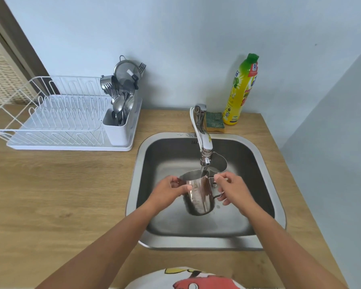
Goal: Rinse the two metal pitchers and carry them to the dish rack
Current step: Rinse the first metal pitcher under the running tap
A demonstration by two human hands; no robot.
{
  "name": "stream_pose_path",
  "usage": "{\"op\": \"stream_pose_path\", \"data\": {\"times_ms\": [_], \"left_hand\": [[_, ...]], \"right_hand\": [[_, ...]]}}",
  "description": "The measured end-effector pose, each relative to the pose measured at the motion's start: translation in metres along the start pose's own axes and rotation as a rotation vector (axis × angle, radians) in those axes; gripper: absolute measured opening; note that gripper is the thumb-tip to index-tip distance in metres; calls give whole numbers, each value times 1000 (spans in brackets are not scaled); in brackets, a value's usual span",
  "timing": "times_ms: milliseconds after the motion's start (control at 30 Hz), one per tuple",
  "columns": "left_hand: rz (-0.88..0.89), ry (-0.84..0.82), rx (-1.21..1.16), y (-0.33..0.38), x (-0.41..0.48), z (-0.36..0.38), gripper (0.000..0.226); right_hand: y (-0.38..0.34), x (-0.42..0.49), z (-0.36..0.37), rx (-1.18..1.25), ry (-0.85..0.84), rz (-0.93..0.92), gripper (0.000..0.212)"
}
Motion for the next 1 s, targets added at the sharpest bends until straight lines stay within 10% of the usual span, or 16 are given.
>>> {"op": "stream_pose_path", "data": {"times_ms": [1000], "left_hand": [[120,82,173,39,3,-17,51]], "right_hand": [[4,5,3,140,23,-2,13]]}}
Point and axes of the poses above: each hand's wrist, its own x-axis towards the middle knuckle, its own z-axis out of the palm, y = z × x, the point moved 9 cm from there along x, towards the middle knuckle, and after that the axes turned 5 degrees about x, right-handed, at the moved point
